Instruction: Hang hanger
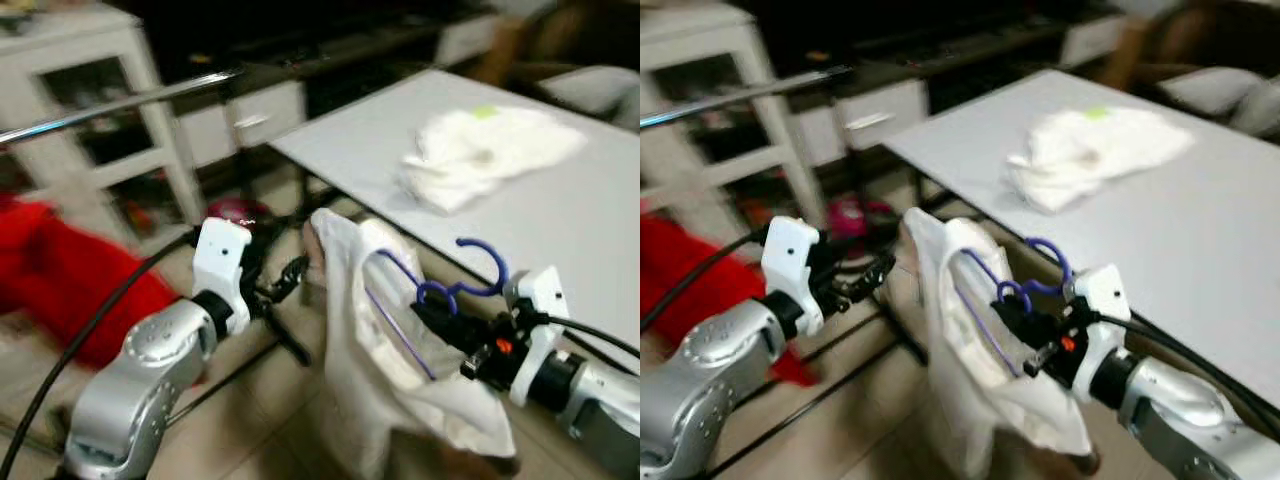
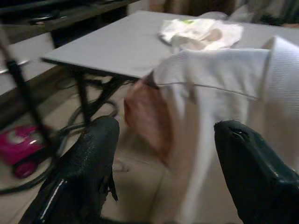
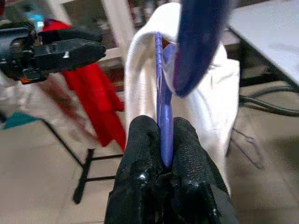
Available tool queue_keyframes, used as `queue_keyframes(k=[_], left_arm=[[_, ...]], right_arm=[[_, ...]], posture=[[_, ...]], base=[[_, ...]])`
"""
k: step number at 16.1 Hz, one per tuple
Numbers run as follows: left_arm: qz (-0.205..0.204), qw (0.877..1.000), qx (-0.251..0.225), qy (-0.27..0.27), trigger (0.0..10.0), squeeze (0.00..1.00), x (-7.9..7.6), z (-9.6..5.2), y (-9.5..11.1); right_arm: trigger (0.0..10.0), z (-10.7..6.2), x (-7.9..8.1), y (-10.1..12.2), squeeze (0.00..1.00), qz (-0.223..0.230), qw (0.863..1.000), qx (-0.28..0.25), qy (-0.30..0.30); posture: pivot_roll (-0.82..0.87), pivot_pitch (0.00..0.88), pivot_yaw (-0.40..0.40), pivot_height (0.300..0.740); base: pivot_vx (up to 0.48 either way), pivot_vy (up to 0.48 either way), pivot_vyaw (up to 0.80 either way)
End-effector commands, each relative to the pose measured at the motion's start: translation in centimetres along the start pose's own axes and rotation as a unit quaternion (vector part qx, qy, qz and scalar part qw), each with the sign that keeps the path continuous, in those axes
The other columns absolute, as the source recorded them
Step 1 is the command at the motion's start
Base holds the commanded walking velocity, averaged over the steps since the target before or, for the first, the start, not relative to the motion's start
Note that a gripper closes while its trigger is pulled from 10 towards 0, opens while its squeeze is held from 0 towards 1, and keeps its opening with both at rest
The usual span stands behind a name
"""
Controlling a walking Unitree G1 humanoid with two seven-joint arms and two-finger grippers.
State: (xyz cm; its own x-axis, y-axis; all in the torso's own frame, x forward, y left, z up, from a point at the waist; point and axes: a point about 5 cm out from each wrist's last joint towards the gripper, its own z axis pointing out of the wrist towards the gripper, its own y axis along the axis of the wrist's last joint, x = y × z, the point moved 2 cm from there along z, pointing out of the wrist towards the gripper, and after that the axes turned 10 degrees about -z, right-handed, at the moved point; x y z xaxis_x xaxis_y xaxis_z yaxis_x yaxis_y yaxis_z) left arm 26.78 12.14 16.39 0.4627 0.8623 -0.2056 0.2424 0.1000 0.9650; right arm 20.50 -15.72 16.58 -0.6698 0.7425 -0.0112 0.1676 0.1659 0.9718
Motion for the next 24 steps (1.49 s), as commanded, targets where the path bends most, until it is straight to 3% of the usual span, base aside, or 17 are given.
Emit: queue_keyframes(k=[1,3,4,6,9,12,16,19,21,24], left_arm=[[0.001,1.0,-0.003,0.021,10.0,0.0,0.7,0.0,0.7],[0.006,0.999,-0.012,0.036,10.0,0.0,1.4,0.2,1.3],[-0.009,1.0,-0.014,0.023,10.0,0.0,1.6,0.5,1.1],[0.003,1.0,0.001,0.005,10.0,0.0,1.7,0.5,0.4],[-0.027,0.999,0.018,0.022,10.0,0.0,2.2,0.7,-0.8],[-0.013,0.999,0.01,0.04,10.0,0.0,2.7,1.6,-1.0],[-0.02,1.0,0.008,0.011,10.0,0.0,2.2,2.1,-0.5],[-0.009,1.0,0.014,0.016,10.0,0.0,2.6,1.8,-0.6],[0.019,1.0,0.021,-0.004,10.0,0.0,2.2,1.5,-0.5],[0.011,1.0,0.006,-0.018,10.0,0.0,1.9,1.4,0.3]], right_arm=[[10.0,0.3,0.1,0.4,0.0,-0.001,1.0,-0.012,0.003],[10.0,0.6,0.2,0.6,0.0,0.006,1.0,-0.021,0.008],[10.0,0.9,0.2,0.6,0.0,0.002,1.0,-0.02,0.012],[10.0,1.1,0.0,0.3,0.0,0.009,1.0,-0.02,0.005],[10.0,1.7,0.5,0.3,0.0,0.007,1.0,-0.02,0.01],[10.0,2.1,0.5,0.4,0.0,0.005,1.0,-0.019,0.001],[10.0,2.1,0.4,0.7,0.0,-0.012,1.0,-0.014,0.014],[10.0,2.2,-0.4,0.7,0.0,-0.029,0.999,-0.013,0.009],[10.0,2.2,-1.2,0.7,0.0,-0.039,0.999,-0.01,0.016],[10.0,2.7,-2.6,1.0,0.0,-0.06,0.998,-0.008,0.004]], posture=[[-0.07,0.0,0.048,0.74],[-0.08,0.0,0.063,0.74],[-0.07,0.0,0.075,0.74],[-0.06,0.0,0.073,0.74],[-0.08,0.0,0.089,0.74],[-0.1,0.0,0.108,0.74],[-0.09,0.0,0.114,0.74],[-0.07,0.0,0.098,0.74],[-0.07,0.0,0.084,0.74],[-0.06,0.0,0.06,0.74]], base=[[0.0,0.0,0.8],[0.0,0.0,0.8],[0.0,0.0,0.8],[0.0,0.0,0.8],[0.0,0.0,0.8],[0.0,0.0,0.8],[0.0,0.0,0.8],[0.0,0.0,0.8],[0.0,0.0,0.8],[0.0,0.0,0.53]])
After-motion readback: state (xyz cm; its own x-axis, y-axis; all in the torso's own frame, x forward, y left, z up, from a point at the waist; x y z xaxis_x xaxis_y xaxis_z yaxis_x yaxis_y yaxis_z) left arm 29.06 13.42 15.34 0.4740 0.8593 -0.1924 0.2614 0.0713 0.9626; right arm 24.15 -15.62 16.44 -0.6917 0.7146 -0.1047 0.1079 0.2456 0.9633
